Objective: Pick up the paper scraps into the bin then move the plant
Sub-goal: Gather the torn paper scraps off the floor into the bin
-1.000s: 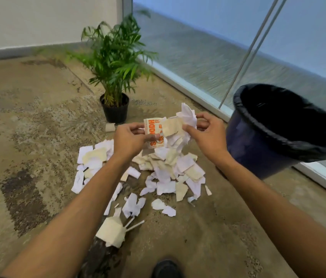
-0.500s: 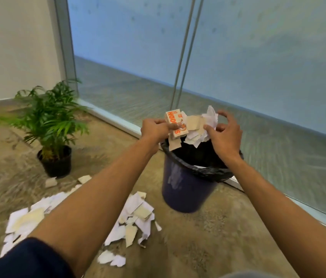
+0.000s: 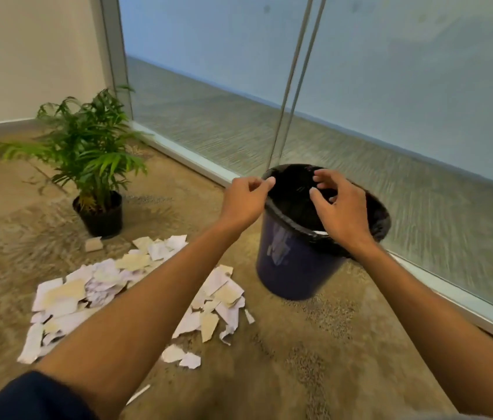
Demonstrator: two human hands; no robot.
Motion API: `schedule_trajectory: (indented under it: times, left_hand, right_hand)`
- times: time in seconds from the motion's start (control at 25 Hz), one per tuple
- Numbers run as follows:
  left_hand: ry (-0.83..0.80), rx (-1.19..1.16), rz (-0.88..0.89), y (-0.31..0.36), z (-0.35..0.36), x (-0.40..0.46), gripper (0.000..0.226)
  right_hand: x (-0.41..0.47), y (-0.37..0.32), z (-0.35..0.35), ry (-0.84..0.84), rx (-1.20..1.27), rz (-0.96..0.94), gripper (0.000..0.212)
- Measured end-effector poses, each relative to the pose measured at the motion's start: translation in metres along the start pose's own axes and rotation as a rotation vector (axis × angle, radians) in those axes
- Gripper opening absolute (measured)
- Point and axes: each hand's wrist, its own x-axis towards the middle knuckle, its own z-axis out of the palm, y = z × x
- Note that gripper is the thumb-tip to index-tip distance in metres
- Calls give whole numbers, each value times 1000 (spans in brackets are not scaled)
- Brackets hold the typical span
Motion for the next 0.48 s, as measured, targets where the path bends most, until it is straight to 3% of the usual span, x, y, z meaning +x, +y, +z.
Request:
schedule_trajectory:
  times: [0.08, 0.2, 0.48]
  left_hand:
    - [47, 18, -8, -36, -41, -29, 21]
    - [127, 137, -131, -101, -99, -79, 16]
    - [204, 409, -425, -217, -179, -162, 10]
  right_hand:
    - [-13, -15, 24, -95, 13, -131, 29]
    - [-36, -27, 70, -197, 12, -239, 26]
    - [-103, -15, 195, -636, -48, -170, 26]
